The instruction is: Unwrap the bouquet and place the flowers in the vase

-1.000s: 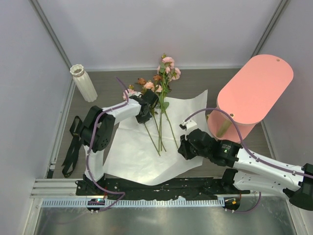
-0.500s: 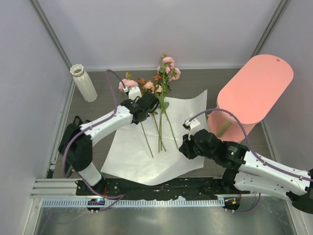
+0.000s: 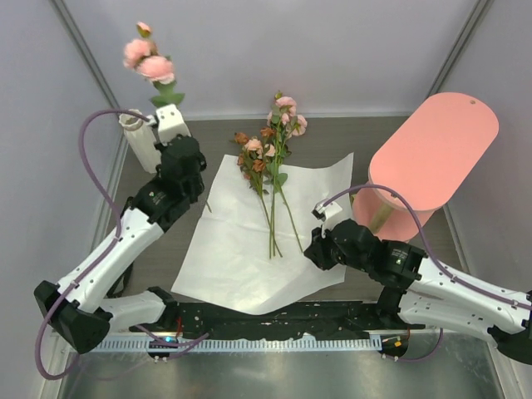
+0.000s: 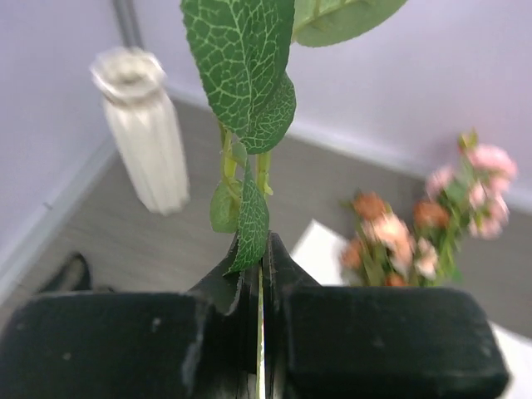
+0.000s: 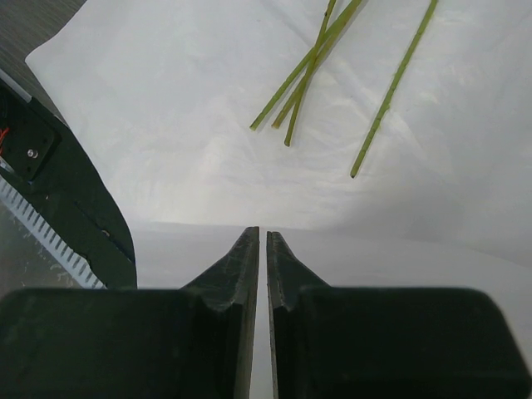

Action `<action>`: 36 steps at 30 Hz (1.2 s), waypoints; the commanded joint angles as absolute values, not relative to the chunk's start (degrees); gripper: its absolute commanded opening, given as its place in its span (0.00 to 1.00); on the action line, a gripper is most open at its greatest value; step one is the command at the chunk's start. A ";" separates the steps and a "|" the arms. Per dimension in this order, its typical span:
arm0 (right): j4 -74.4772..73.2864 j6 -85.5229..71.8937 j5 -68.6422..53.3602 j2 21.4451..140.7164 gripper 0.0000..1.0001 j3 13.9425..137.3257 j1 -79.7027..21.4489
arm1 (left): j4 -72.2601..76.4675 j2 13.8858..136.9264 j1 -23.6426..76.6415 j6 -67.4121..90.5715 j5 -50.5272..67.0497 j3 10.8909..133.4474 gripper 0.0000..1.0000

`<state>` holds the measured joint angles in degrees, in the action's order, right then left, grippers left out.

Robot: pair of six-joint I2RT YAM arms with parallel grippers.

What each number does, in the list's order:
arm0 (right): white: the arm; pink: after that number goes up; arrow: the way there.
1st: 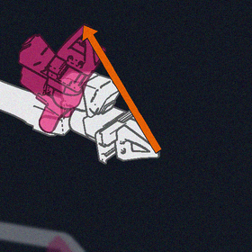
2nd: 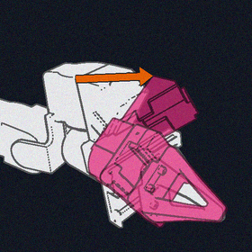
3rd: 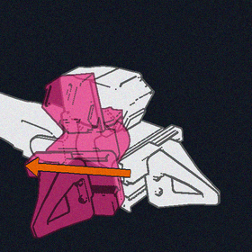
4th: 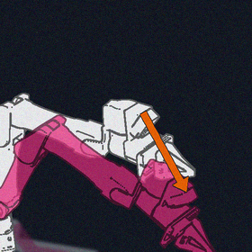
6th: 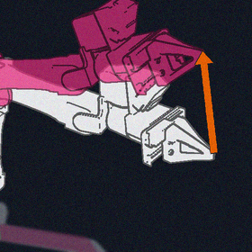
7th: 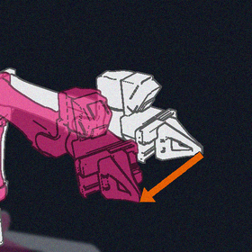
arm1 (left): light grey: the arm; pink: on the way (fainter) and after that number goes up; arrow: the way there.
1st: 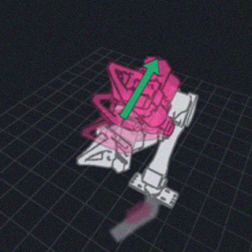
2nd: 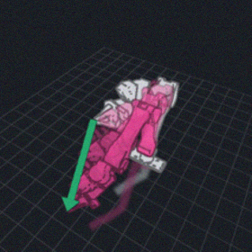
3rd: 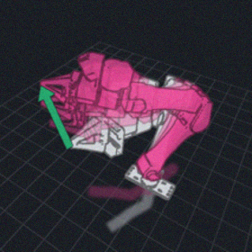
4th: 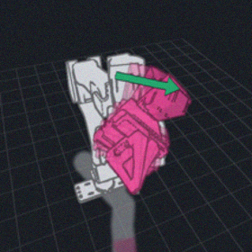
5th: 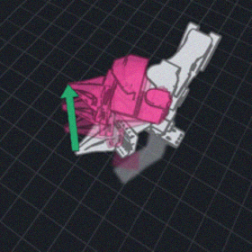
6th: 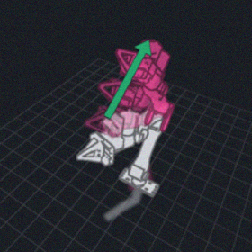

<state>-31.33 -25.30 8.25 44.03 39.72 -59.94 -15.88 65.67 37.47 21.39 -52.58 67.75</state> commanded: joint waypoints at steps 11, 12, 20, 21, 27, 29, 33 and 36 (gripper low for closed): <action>-28.39 -23.03 8.97 48.42 0.15 42.80 -60.29 | 28.29 80.92 17.68 -13.44 -54.49 88.75 0.00; -28.13 -23.03 8.88 48.78 0.15 42.98 -60.21 | 30.21 81.99 16.88 -13.45 -54.75 89.90 0.00; -27.69 -22.76 8.44 49.31 0.15 42.63 -60.21 | 47.54 92.54 11.60 -23.20 -58.62 98.07 0.00; -27.77 -22.68 8.70 48.87 0.15 42.54 -60.29 | 51.12 93.94 11.25 -23.99 -59.06 98.35 0.00; -28.12 -22.68 10.37 47.37 0.15 41.75 -60.21 | 61.50 99.66 9.41 -32.86 -60.73 101.51 0.00; -28.21 -22.68 10.72 46.76 0.15 41.66 -60.29 | 63.27 101.68 9.14 -34.88 -60.91 102.39 0.00; -28.21 -22.50 11.69 45.88 0.15 41.57 -60.20 | 67.14 104.06 7.74 -36.56 -61.08 102.22 0.00; -28.30 -22.41 11.95 45.35 0.15 41.48 -60.21 | 69.51 106.25 7.30 -38.40 -60.73 102.39 0.00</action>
<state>-30.22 -23.24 10.20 46.70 40.93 -59.94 59.92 104.44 8.40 -35.00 -60.49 100.29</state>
